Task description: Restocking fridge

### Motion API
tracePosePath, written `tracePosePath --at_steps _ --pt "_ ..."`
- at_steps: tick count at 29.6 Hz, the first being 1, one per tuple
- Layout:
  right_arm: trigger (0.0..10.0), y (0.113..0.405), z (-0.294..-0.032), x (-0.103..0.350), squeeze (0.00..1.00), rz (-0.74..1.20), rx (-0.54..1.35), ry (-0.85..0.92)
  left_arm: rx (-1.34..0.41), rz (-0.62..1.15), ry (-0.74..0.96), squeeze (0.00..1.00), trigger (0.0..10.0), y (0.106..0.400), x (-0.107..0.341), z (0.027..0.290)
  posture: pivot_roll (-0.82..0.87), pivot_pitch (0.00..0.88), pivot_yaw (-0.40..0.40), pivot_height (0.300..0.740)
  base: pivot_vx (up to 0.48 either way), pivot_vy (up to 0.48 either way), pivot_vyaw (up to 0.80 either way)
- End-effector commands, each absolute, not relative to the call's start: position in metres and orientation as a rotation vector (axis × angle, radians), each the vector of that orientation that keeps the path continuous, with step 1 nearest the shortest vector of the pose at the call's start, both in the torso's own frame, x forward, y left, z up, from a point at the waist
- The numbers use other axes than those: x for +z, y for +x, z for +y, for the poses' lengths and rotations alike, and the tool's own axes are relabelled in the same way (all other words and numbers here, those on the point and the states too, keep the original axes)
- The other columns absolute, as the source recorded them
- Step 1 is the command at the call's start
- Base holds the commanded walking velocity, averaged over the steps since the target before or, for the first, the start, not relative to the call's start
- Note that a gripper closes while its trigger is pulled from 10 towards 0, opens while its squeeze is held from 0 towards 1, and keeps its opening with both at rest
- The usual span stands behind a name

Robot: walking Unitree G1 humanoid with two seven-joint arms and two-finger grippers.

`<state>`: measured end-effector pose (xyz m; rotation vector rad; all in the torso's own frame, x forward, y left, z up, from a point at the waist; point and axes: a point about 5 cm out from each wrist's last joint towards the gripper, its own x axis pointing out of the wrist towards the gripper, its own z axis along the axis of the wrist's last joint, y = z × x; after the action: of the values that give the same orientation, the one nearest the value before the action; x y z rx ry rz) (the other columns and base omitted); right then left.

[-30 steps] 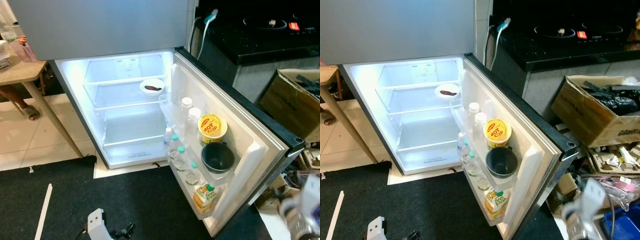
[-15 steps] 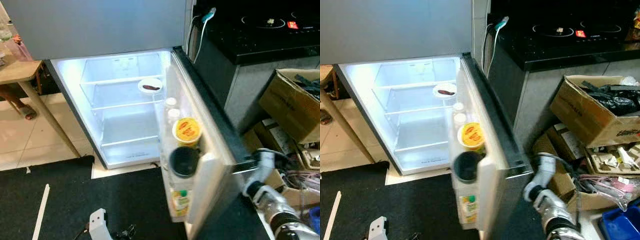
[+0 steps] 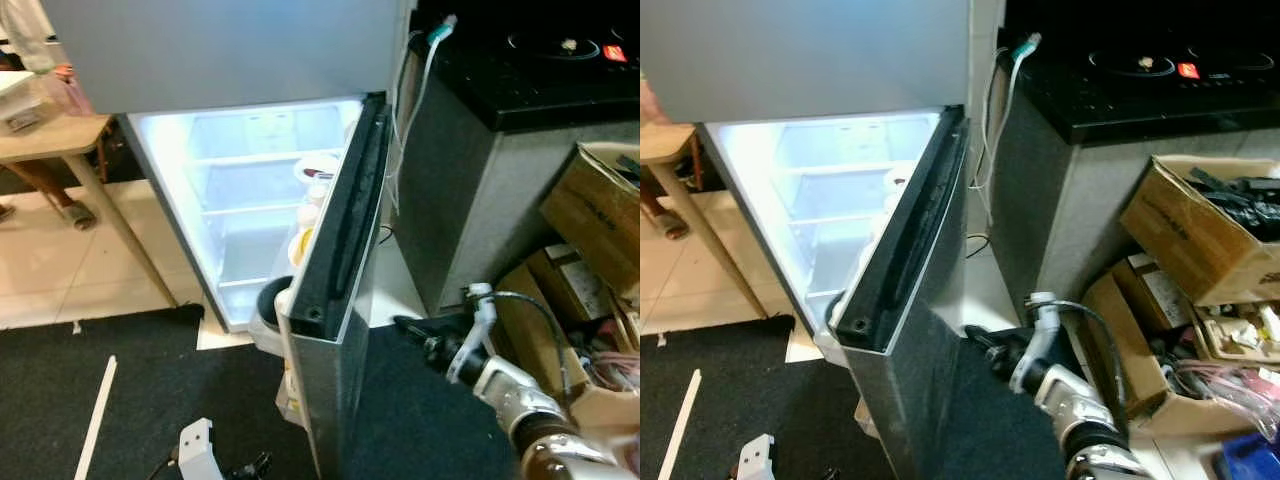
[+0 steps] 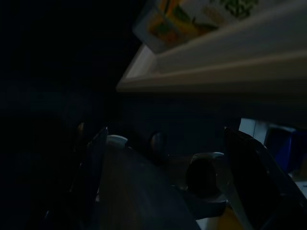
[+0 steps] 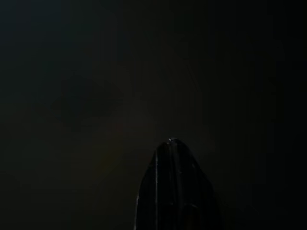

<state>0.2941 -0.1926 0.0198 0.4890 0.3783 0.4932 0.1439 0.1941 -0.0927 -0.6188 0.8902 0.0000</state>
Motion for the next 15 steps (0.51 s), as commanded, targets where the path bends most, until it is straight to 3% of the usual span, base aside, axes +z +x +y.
tracePosePath --at_steps 1,3,8,12,13,15 --pt "10.0 0.282 -0.204 0.003 0.0 0.45 0.352 0.46 0.0 0.91 -0.611 0.0 10.0 0.139 -0.095 0.192 -0.06 0.0 0.016 0.74 0.0 0.0 0.0" --pt "10.0 0.276 -0.209 -0.001 0.0 0.462 0.324 0.44 -0.001 0.911 -0.611 0.0 10.0 0.139 -0.095 0.192 -0.06 0.0 0.017 0.74 0.0 0.0 0.0" --pt "10.0 0.222 -0.24 -0.045 0.0 0.745 0.088 0.257 -0.01 0.916 -0.606 0.0 10.0 0.139 -0.096 0.189 -0.06 0.0 0.018 0.74 0.0 0.0 0.73" --pt "10.0 0.198 -0.251 -0.058 0.0 0.83 -0.011 0.24 -0.012 0.916 -0.603 0.0 10.0 0.139 -0.095 0.189 -0.06 0.0 0.02 0.74 0.0 0.0 0.73" --pt "10.0 0.174 -0.259 -0.069 0.0 0.901 -0.094 0.228 -0.013 0.917 -0.6 0.0 10.0 0.139 -0.095 0.189 -0.06 0.0 0.023 0.74 0.0 0.0 0.73" --pt "10.0 0.169 -0.26 -0.071 0.0 0.914 -0.109 0.226 -0.013 0.917 -0.599 0.0 10.0 0.139 -0.095 0.189 -0.06 0.0 0.023 0.74 0.0 0.0 0.73"
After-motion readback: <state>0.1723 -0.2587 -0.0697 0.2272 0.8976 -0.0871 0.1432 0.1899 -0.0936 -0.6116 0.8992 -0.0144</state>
